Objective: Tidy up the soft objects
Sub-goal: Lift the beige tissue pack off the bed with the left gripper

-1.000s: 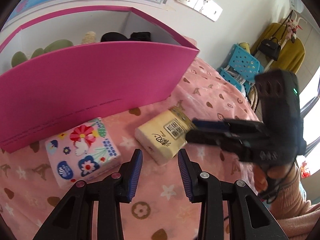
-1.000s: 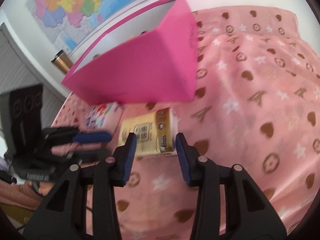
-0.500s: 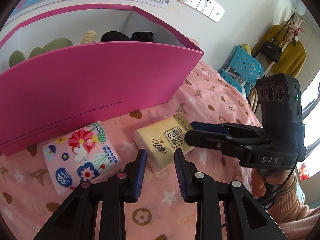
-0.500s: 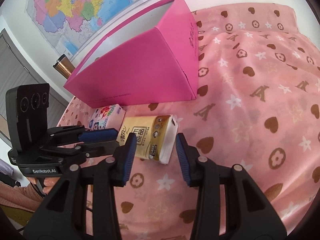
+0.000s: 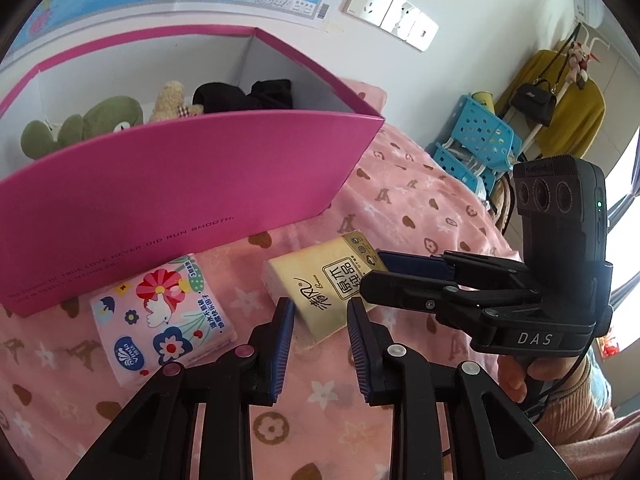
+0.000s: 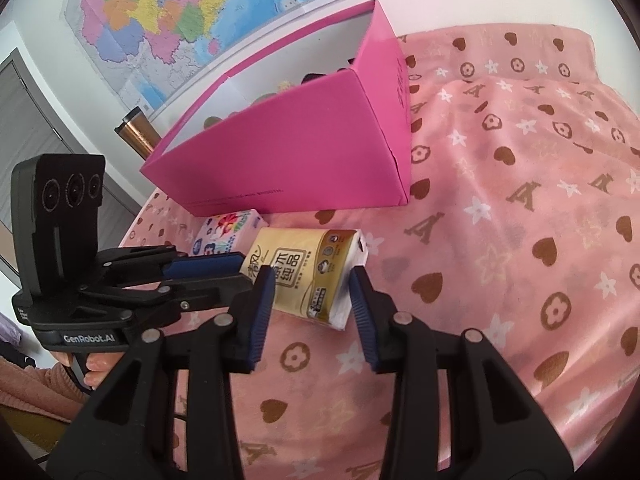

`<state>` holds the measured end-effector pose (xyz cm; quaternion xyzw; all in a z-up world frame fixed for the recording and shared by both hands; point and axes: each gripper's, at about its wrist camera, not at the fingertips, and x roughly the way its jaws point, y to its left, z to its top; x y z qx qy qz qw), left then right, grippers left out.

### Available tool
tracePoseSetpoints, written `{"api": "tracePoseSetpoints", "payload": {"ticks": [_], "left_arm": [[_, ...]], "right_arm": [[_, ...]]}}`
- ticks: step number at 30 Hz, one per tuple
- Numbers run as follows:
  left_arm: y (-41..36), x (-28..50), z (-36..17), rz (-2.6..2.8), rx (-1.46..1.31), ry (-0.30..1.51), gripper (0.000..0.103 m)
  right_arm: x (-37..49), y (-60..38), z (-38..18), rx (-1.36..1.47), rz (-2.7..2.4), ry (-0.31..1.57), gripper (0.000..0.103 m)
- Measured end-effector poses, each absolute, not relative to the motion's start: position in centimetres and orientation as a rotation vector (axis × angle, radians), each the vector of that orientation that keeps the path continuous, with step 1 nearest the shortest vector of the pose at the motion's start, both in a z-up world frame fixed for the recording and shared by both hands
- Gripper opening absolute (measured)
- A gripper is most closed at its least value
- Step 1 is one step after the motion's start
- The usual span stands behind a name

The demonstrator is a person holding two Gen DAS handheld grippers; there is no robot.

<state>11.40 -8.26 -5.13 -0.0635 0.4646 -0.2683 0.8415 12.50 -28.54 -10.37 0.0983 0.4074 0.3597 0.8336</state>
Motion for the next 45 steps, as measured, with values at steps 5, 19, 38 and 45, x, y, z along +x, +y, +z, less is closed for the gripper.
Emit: {"api": "tracePoseSetpoints", "payload": {"ticks": [5, 19, 38, 45], "left_arm": [[-8.3, 10.8, -4.1, -0.567, -0.117, 0.950, 0.027], [-7.7, 9.8, -1.2, -0.578, -0.100, 0.871, 0.027], [-7.4, 9.4, 0.3, -0.560, -0.101, 0.826, 0.028], [-7.4, 9.6, 0.9, -0.557, -0.089, 0.808, 0.028]], "right_arm": [[11.9, -28.4, -9.7, 0.202, 0.764, 0.843, 0.042], [10.8, -28.2, -6.8, 0.173, 0.777, 0.768, 0.042], [11.1, -27.7, -4.9, 0.138, 0.791, 0.722, 0.042], [11.2, -27.6, -4.2, 0.127, 0.791, 0.700, 0.042]]}}
